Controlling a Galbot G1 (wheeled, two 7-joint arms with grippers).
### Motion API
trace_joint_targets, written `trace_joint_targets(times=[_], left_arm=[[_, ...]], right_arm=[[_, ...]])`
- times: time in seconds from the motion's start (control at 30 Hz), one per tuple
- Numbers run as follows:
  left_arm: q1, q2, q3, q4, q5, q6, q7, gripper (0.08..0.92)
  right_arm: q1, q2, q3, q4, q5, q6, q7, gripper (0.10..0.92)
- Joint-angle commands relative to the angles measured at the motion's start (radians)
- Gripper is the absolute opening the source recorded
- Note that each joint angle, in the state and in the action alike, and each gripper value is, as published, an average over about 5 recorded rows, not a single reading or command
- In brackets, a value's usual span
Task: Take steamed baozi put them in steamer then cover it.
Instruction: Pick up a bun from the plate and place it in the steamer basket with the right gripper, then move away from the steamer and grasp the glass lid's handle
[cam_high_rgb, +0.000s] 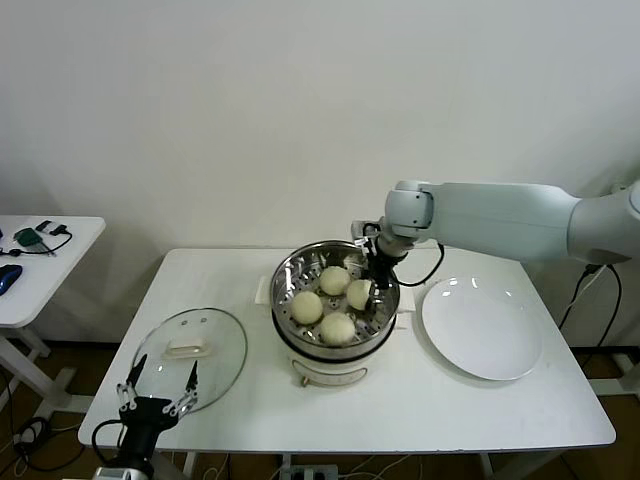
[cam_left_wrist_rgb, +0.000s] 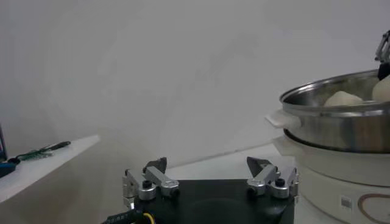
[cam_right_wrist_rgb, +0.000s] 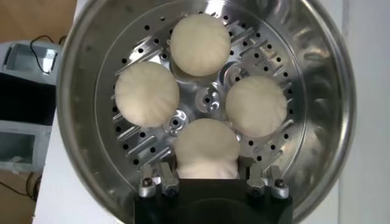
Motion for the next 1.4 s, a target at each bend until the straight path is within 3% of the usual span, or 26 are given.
trace_joint_targets(times=[0.03, 0.17, 0.37, 0.8, 1.13, 1.4], left_arm=[[-0.007, 0.0, -0.001, 0.004, 0.001, 0.003, 0.001, 0.823], [-0.009, 0.006, -0.005, 0.003, 0.002, 0.003, 0.001, 0.823], [-0.013, 0.007, -0.006, 0.0, 0.005, 0.006, 0.002, 0.823], [-0.013, 0.005, -0.006, -0.004, 0.01, 0.006, 0.001, 0.823], [-0.015, -0.008, -0.01, -0.012, 0.045, 0.001, -0.003, 0.823], [-0.018, -0.031, -0.003, -0.036, 0.127, -0.004, -0.003, 0.823]], right_arm=[[-0.033, 0.036, -0.007, -0.036, -0.025, -0.014, 0.018, 0.644], [-0.033, 0.025, 0.003, -0.032, -0.027, -0.016, 0.025, 0.675], [-0.029, -0.004, 0.023, -0.001, -0.015, -0.016, 0.013, 0.805], [0.08, -0.179, 0.129, 0.055, 0.051, 0.101, -0.033, 0.823], [-0.101, -0.535, 0.316, 0.166, 0.073, 0.421, 0.283, 0.823], [-0.584, -0.7, 0.813, 0.195, 0.041, 0.582, 0.486, 0.823]])
